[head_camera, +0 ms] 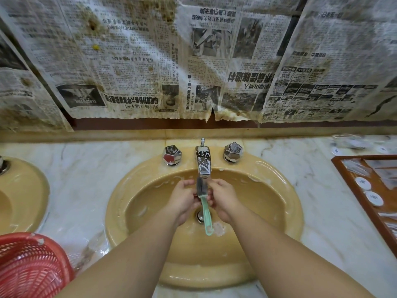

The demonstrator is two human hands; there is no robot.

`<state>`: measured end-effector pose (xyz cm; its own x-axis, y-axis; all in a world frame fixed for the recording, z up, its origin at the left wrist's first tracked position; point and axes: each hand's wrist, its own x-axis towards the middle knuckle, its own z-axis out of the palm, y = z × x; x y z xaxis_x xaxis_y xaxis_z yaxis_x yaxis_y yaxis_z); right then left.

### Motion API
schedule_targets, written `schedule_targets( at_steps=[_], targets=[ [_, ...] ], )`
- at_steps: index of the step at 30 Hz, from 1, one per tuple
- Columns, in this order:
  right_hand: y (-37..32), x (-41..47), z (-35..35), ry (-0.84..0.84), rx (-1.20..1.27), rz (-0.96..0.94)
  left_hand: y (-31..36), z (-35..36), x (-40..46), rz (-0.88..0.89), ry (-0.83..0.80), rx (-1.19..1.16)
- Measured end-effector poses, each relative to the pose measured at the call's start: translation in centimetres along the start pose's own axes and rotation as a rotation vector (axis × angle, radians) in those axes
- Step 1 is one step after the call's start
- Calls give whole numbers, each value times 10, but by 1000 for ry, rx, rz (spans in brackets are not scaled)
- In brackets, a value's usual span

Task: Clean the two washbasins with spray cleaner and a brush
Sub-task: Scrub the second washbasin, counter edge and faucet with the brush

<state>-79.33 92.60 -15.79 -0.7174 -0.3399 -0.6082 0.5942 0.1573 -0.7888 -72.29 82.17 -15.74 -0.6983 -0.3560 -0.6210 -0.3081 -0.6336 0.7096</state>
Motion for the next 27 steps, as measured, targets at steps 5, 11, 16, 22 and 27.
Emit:
schedule_targets(
  at_steps=[5,11,16,22,27],
  targets=[
    [-5,-10,8,-27,158,17,-1,11,-7,-55,-60,-54],
    [-6,-18,-13,153,-325,-139,-5,8,1,-36,23,91],
    [9,-37,-20,-173,-205,115,-12,16,4,72,155,301],
    [19,-36,-23,-111,-202,62,-7,25,1,73,116,480],
    [18,-37,-29,-160,-190,107,2,20,13,178,188,611]
  ],
)
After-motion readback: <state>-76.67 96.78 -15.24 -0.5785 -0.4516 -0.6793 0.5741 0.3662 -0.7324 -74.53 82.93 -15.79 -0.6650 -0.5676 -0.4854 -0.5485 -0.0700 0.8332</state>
